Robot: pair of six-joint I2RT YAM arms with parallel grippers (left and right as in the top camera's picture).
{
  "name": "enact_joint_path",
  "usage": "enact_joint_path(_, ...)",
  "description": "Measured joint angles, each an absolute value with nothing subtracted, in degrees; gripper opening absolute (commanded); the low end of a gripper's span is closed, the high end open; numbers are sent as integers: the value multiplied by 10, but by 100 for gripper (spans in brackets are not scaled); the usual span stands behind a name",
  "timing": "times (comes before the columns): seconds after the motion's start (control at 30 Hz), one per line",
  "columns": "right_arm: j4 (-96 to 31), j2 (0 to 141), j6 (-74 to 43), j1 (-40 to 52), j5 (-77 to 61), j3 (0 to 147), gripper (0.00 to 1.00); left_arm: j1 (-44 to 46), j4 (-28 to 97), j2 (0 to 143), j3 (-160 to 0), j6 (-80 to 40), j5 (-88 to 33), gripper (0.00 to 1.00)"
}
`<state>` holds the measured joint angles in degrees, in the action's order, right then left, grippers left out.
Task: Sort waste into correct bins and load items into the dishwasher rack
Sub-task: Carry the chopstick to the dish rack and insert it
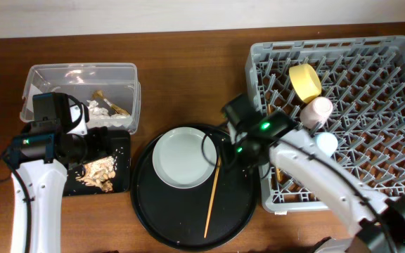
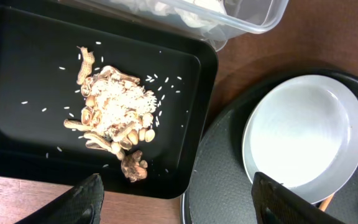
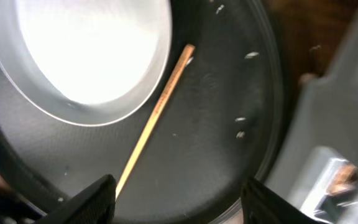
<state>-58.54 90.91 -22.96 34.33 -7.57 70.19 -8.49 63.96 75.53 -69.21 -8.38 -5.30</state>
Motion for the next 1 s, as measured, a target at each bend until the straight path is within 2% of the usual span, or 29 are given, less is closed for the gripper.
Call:
enact_joint_path(0.17,-526,994,-300,420,-56,674,66,-85,640,755,-692,-84,-53,76)
enact_joint_path(0.3,-524,1062,-347,440,-54,672,64,-85,640,755,-692,-84,-53,75)
enact_joint_path(0.33,-524,1067,-350,440,-54,672,61,-85,640,755,-692,-84,-53,76)
enact_joint_path(0.4,-524,1089,-357,440,-55,672,42,-85,640,755,-692,-84,-53,76)
enact_joint_path(0.43,-526,1090,-362,440,-52,673,37,-85,639,755,-692,-84,-53,76)
enact_joint_path(0.5,-531,1091,-372,439,-50,672,18,-85,641,755,-692,-84,-53,75)
enact_joint_path(0.57,-530,1091,-386,439,-52,672,4,-85,641,755,-692,-84,-53,76)
enact_joint_path(0.77,-530,1091,-403,423,-62,674,4,-85,644,755,-692,-84,-53,75)
enact_joint_path(0.87,-562,1084,-368,377,-61,699,4,-85,646,755,-692,-84,-53,75)
enact_joint_path(1.0,-649,1004,-271,300,-59,808,4,-85,648,755,-692,-84,-53,75)
